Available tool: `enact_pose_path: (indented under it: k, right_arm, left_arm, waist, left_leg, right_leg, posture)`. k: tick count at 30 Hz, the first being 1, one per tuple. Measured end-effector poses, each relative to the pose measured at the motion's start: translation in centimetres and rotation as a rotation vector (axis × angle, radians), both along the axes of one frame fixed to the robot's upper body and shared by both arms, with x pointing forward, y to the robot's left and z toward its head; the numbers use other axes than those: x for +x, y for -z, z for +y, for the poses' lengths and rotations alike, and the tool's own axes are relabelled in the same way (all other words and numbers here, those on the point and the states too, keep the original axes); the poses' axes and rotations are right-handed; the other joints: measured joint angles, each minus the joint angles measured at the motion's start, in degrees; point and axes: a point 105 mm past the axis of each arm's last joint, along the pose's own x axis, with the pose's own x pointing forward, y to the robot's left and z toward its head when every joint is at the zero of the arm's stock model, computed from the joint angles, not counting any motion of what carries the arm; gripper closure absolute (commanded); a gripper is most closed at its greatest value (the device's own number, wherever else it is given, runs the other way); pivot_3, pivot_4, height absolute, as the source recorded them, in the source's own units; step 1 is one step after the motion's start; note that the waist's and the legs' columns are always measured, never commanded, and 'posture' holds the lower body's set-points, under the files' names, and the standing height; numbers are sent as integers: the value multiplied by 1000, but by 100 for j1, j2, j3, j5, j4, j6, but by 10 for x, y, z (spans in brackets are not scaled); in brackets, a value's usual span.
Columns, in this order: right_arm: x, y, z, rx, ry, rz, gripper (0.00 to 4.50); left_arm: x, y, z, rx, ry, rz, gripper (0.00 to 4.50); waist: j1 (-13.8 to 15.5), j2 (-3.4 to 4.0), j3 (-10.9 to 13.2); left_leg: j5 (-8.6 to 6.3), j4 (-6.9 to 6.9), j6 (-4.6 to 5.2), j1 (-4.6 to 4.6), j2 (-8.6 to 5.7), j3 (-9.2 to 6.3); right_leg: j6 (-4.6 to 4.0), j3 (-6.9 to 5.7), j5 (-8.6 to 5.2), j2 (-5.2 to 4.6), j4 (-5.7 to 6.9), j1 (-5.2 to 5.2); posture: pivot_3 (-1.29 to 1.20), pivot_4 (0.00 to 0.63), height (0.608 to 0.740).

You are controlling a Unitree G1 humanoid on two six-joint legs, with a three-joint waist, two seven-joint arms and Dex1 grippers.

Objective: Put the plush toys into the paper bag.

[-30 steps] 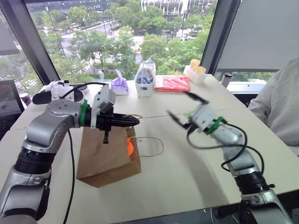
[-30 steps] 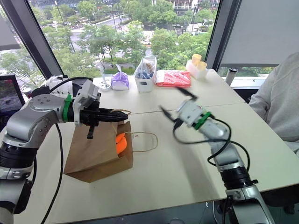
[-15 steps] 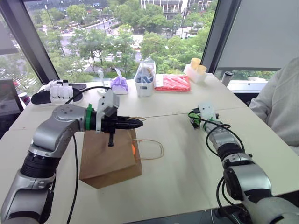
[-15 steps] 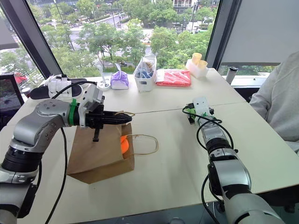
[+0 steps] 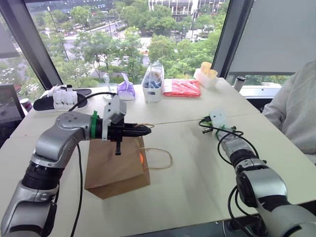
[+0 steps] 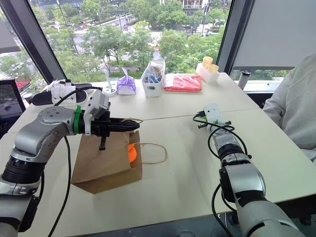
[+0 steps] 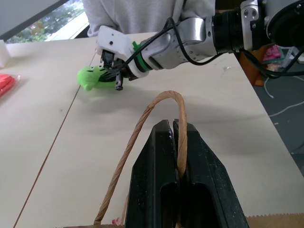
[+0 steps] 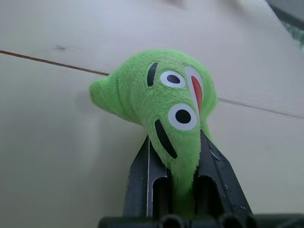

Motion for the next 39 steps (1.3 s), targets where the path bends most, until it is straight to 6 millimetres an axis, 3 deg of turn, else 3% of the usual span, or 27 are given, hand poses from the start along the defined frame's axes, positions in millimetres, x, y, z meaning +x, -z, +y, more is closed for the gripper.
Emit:
enact_pose_path:
  k: [3,6,13,17,21,25,34,39]
  right_arm:
    - [-5,-30,22,-104,-258,-155,4457]
    - [-32,-50,57,-220,-602,-264,4457]
    - [-102,-23,120,-358,-1108,-221,4457]
    - [-117,-25,146,-363,-1212,-257,4457]
    - [-126,-15,185,-399,-1325,-266,4457]
    - [-126,-12,208,-487,-1388,-292,4457]
    - [-135,-8,246,-596,-1506,-424,4457]
    - [-136,3,253,-669,-1535,-448,4457]
  left_arm:
    - [0,-1,-1,-6,7,2,4500]
    - [2,-3,-2,-6,14,0,4500]
    - [3,-7,-1,-6,27,5,4500]
    - [4,-9,-1,-9,29,0,4500]
    - [3,-9,-4,-13,40,1,4500]
    - [3,-9,-4,-11,42,2,4500]
    - [4,-8,-3,-4,37,-1,4500]
    - [4,-8,-4,-3,36,-1,4500]
  waist:
    - [-12,0,0]
    - [-16,-1,-1]
    - [2,-1,-1]
    - [11,-4,-3]
    - [10,-4,-2]
    - [23,-5,-3]
    - [0,-5,-3]
    - [4,-5,-3]
  left_leg:
    - [-1,-3,0,1,1,0]
    - [-1,-2,1,2,3,-2]
    - [-1,10,1,4,3,-1]
    - [0,11,0,8,5,-3]
    - [0,9,-1,4,5,-4]
    - [0,10,-1,4,3,-6]
    - [1,3,-3,5,5,-7]
    - [1,6,-3,5,3,-7]
  right_leg:
    - [2,-1,-1,0,0,-1]
    - [3,-4,-1,1,-1,1]
    - [3,-5,-1,3,2,6]
    - [3,-4,-1,4,4,9]
    - [2,-4,-1,5,5,2]
    - [2,-5,-1,5,4,5]
    - [2,-5,-1,7,8,-3]
    - [1,-4,0,8,8,-1]
  posture:
    - [0,150,740]
    - [0,150,740]
    - [0,150,740]
    - [0,150,740]
    - [0,150,740]
    - [0,150,740]
    - [0,150,740]
    - [0,150,740]
